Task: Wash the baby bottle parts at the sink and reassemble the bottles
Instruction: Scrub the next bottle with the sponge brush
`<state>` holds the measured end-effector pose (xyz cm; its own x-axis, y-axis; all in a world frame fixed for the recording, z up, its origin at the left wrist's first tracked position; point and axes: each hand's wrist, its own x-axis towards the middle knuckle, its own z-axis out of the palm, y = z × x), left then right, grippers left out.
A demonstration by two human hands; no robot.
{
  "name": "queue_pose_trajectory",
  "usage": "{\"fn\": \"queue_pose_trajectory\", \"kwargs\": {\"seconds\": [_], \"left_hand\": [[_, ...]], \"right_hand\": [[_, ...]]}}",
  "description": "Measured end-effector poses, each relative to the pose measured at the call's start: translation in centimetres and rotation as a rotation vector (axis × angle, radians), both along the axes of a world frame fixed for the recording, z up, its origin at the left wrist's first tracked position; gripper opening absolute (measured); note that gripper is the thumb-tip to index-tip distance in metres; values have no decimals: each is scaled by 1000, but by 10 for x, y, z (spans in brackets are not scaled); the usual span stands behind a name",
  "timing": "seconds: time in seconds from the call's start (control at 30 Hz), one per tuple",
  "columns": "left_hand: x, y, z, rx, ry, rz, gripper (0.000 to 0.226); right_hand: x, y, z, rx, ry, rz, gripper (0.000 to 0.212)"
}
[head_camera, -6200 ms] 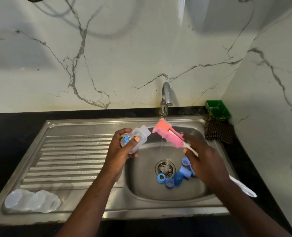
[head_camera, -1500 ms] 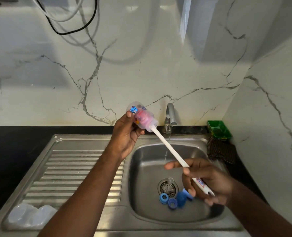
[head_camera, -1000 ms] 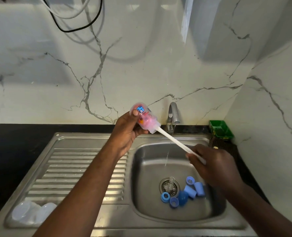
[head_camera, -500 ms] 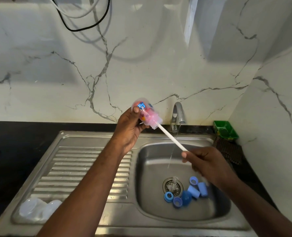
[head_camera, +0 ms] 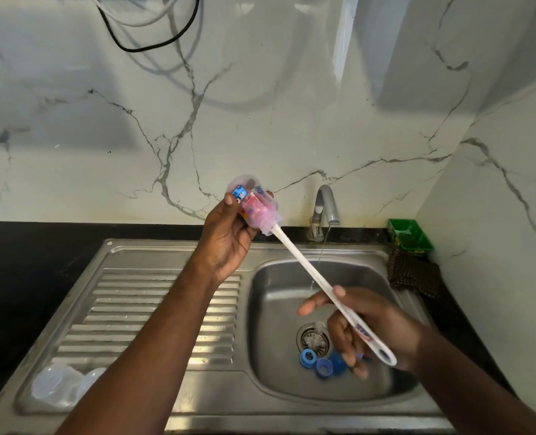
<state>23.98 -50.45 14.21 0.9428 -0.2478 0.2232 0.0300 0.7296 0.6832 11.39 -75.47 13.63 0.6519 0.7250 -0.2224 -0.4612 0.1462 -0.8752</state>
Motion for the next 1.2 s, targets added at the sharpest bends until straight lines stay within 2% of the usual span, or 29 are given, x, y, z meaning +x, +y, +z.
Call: {"fn": "queue_pose_trajectory", "kwargs": {"seconds": [0.07,0.1,0.13,0.17,0.27,0.33,0.4,0.47,0.53,0.6,0.7,0.87,0.93,0.97,1.03,1.1,1.17,1.2], "left_hand": [[1,0,-2,22,-4,4,80],[0,0,-3,45,5,10,78],[1,1,-3,75,10,18,75],[0,1,-3,120,9,37,74],[0,-1,-7,287,-18,100,64],[-1,-5,-11,308,12,135,67],[-3,-10,-11,264,42,143,65],[-4,-15,-8,228,49,134,52],[-5,-21,-7,196,116,141,51],[-3,-25,-9,153,177,135,56],[0,-28,-10,198,156,78,45],[-3,-29,-4,402,160,92,33],[-3,-29,-5,464,157,124,33],[-2,-28,-6,485,156,157,39],[-1,-29,-10,547,132,218,55],[-2,-31,-11,578,114,273,59],[-4,-33,-12,585,115,281,63],[-4,-34,-12,590,122,291,66]], "right_hand": [[-1,-1,-1,239,145,29,54],[-1,-1,0,285,167,12,52],[-1,-2,1,248,147,-29,49],[-1,-2,1,134,95,-93,43],[-3,5,1,-389,-192,-362,23],[-4,14,1,-597,-367,-528,18],[-8,22,-3,-576,-413,-662,15],[-13,25,-2,-488,-388,-753,21],[-15,25,-1,-583,-511,-837,19],[-16,25,-3,-776,-711,-875,23],[-14,16,-13,-1028,-1000,-876,37],[-11,-14,-20,-1514,-1491,-717,13],[-11,-16,-17,-1600,-1467,-714,9],[-9,-16,-16,-1573,-1409,-735,15],[-7,-16,-11,-1408,-1217,-740,14],[-2,-17,-6,-1269,-998,-667,9],[0,-15,-3,-1238,-885,-593,26],[1,-13,-3,-1270,-900,-616,35]]}}
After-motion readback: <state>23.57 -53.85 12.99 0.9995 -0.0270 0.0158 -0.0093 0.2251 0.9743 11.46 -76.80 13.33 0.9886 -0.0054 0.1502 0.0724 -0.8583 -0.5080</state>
